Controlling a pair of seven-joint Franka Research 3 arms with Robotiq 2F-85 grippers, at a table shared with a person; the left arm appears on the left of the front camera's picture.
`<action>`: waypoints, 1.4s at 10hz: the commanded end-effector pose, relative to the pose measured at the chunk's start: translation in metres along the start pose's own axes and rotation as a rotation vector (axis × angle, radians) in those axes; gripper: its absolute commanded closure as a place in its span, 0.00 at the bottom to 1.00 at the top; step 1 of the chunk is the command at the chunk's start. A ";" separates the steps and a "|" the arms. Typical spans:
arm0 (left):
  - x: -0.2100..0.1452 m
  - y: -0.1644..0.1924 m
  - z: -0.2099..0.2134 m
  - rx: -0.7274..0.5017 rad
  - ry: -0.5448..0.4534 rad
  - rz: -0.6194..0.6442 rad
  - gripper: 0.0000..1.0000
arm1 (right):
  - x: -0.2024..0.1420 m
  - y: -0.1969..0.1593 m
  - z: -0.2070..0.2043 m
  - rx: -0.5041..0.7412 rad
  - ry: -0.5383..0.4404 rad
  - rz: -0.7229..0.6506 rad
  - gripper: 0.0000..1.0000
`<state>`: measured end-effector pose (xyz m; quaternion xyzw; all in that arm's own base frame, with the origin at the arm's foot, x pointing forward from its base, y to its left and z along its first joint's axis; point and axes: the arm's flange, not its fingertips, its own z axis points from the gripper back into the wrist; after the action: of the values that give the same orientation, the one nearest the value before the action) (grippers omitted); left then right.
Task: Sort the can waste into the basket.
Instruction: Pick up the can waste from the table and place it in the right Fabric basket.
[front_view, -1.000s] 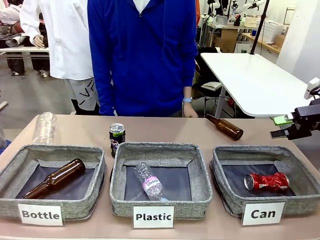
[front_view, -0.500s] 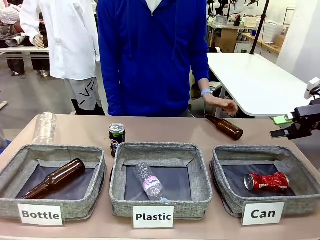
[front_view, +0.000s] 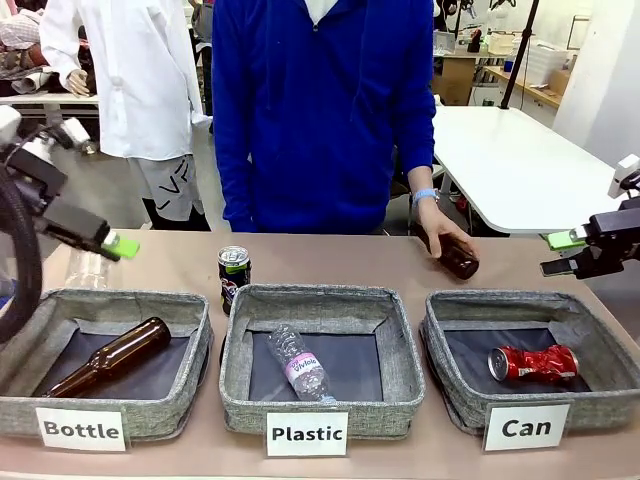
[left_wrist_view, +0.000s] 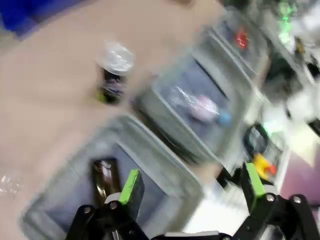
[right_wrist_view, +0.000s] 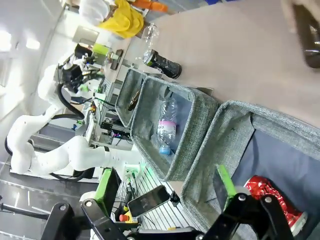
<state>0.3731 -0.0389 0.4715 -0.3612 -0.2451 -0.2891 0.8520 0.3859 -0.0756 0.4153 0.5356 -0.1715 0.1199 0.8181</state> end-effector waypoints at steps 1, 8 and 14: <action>-0.011 0.008 -0.028 0.287 -0.302 -0.264 0.00 | 0.000 0.001 0.002 0.008 0.004 0.018 0.00; 0.011 0.028 -0.025 0.282 -0.165 -0.249 0.00 | 0.000 0.001 0.002 0.008 0.004 0.018 0.00; 0.013 0.049 0.050 0.148 -0.182 -0.181 0.00 | 0.000 0.001 0.002 0.008 0.004 0.018 0.00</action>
<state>0.4302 -0.0177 0.4589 -0.2519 -0.3740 -0.3181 0.8339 0.3859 -0.0759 0.4154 0.5358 -0.1714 0.1198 0.8181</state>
